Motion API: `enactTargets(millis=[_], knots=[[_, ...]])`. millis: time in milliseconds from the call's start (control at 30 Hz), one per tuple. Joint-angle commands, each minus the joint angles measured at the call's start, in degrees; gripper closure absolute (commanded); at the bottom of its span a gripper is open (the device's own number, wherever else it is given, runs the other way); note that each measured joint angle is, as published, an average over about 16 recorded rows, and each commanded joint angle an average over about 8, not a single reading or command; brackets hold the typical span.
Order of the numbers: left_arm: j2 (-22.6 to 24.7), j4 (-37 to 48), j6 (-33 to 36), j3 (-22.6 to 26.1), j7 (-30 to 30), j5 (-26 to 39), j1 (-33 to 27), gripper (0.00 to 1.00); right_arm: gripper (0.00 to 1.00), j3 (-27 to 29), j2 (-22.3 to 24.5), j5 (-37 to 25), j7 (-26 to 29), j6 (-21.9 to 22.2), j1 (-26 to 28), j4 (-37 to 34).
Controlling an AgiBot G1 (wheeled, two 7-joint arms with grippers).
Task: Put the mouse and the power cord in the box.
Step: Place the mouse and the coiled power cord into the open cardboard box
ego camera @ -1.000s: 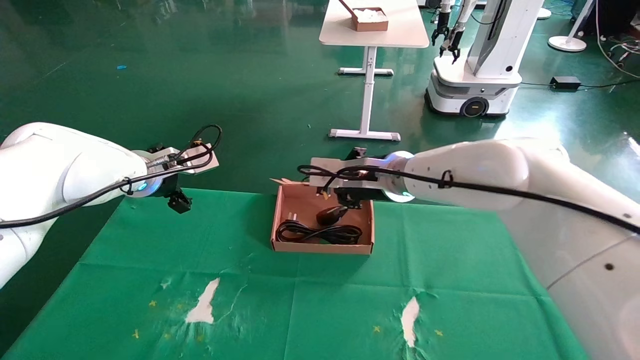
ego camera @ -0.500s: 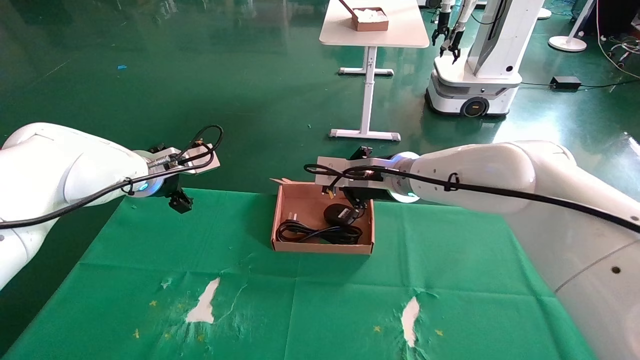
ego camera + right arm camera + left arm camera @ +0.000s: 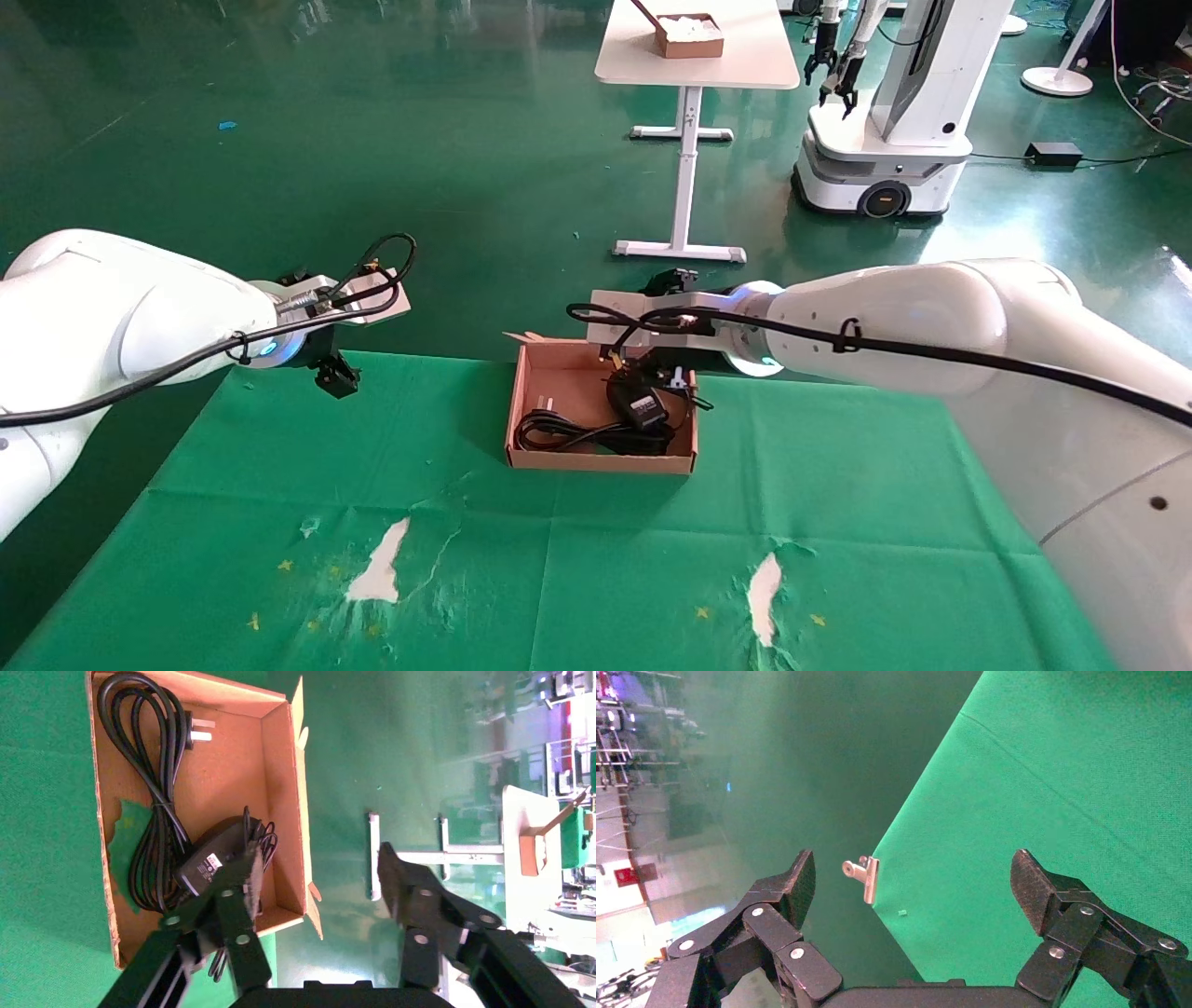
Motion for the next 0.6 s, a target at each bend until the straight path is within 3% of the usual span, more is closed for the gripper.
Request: enactTargets(millis=[33,600], knots=[[-0.05,-0.07,-0.01,-0.02,0.03,-0.02,0.01,0.00,0.00,0.12,0.13,0.20,0.00,-0.17,-0.08,0.15],[-0.50,-1.16,0.26,0.28,-0.87,0.37,0.04,0.00,0.00,8.89,12.12,21.87,-0.46,-11.35,-9.70,9.67]])
